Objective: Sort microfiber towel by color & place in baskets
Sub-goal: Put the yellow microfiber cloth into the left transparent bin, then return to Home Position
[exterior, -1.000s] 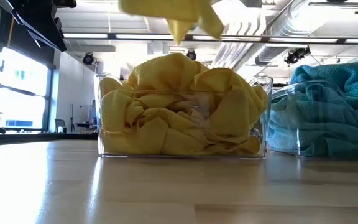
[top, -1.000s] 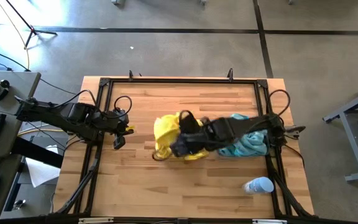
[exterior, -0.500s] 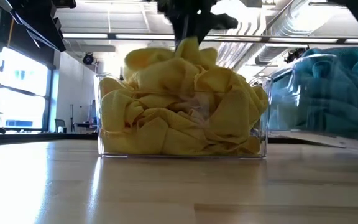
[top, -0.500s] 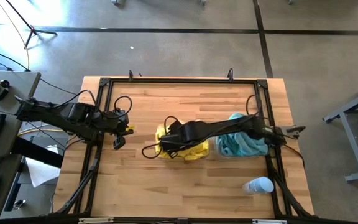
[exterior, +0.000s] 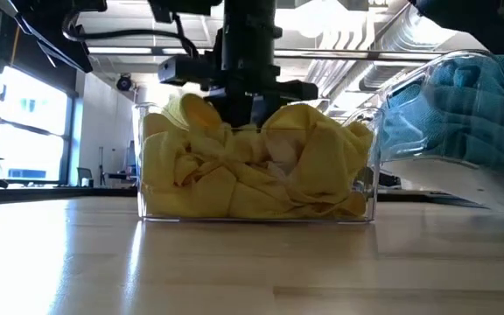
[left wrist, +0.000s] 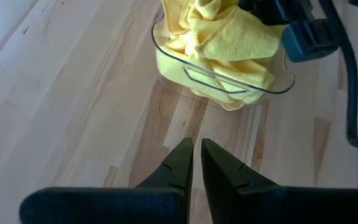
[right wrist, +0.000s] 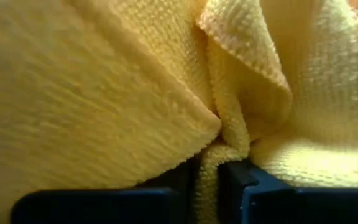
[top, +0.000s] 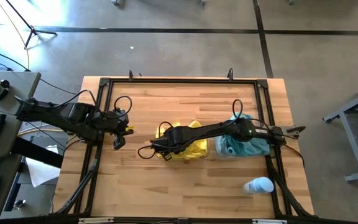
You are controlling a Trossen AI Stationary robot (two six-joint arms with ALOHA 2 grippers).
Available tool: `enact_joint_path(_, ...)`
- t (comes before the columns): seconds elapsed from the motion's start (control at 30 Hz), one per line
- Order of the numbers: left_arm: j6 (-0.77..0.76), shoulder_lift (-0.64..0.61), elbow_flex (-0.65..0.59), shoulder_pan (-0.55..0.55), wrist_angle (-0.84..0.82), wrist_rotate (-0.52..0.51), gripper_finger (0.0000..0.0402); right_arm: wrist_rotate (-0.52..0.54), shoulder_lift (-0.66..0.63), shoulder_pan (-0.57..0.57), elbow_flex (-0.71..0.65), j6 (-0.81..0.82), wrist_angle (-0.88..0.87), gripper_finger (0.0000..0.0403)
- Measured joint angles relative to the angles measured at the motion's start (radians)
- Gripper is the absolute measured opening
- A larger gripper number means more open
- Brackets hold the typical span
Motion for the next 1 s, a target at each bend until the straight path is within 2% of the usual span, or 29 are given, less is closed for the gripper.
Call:
enact_joint_path(0.37, -0.010, 0.000, 0.000, 0.000, 0.000, 0.011, 0.0021, -0.053, 0.027, -0.017, 0.001, 0.016, 0.000, 0.0142)
enact_joint_path(0.5, -0.010, 0.000, 0.000, 0.000, 0.000, 0.011, 0.0021, -0.053, 0.015, -0.012, 0.012, 0.017, -0.008, 0.0169)
enact_joint_path(1.0, -0.010, 0.000, 0.000, 0.000, 0.001, 0.011, 0.0021, -0.046, -0.192, -0.010, 0.010, 0.018, -0.031, 0.0179)
